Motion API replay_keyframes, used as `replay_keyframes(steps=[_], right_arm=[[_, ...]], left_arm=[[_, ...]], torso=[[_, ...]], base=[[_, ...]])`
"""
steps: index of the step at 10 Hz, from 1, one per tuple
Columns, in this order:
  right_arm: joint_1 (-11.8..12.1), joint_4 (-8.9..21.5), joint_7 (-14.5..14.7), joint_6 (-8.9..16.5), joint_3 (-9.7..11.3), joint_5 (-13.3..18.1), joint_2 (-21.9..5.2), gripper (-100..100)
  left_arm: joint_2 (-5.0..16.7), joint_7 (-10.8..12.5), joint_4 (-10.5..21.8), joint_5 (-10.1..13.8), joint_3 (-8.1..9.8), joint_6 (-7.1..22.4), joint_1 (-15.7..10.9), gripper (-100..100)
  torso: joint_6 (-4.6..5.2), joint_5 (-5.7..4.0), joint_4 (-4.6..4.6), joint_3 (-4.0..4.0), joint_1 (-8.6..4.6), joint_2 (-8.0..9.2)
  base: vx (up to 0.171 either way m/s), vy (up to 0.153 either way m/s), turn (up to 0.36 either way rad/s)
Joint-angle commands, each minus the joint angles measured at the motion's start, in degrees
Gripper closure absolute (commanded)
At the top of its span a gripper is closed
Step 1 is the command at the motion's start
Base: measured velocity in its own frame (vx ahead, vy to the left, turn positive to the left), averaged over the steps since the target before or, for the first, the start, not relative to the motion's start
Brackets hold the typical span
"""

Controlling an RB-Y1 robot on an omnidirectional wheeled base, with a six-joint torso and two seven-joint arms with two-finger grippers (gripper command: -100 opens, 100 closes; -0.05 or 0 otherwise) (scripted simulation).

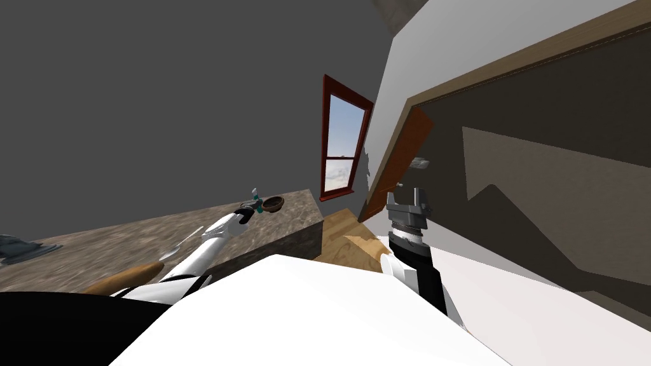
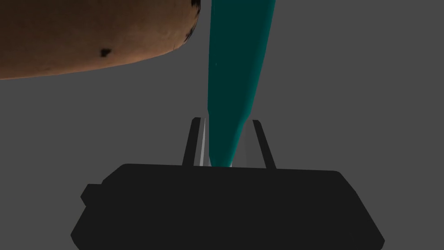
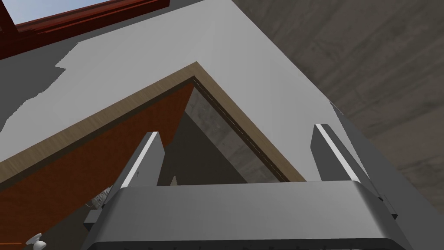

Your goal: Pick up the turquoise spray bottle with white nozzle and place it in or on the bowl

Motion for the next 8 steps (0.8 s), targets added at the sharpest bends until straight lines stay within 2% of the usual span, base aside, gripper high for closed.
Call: replay_keyframes(steps=[1, 4, 8], right_arm=[[0.00, 0.00, 0.00, 0.00, 0.00, 0.00, 0.00, 0], [-0.03, 0.01, 0.00, 0.01, 0.01, 0.00, 0.01, 0], [-0.02, 0.01, 0.00, 0.01, 0.01, 0.00, 0.01, 0]], left_arm=[[2.17, 0.73, 0.90, 0.09, -1.36, -0.41, 0.09, 100], [5.82, 1.94, 2.34, 0.70, -3.60, -0.69, 0.06, 100], [10.12, 3.35, 4.03, 1.51, -6.11, -0.95, 0.11, 100]], torso=[[0.00, 0.00, 0.00, 0.00, 0.00, 0.00], [0.19, 0.11, 0.03, 0.33, -0.24, 0.68], [0.23, 0.03, 0.00, 0.23, -0.34, 0.50]], base=[[-0.124, -0.039, -0.143], [-0.203, -0.045, -0.147], [-0.153, -0.065, -0.107]])
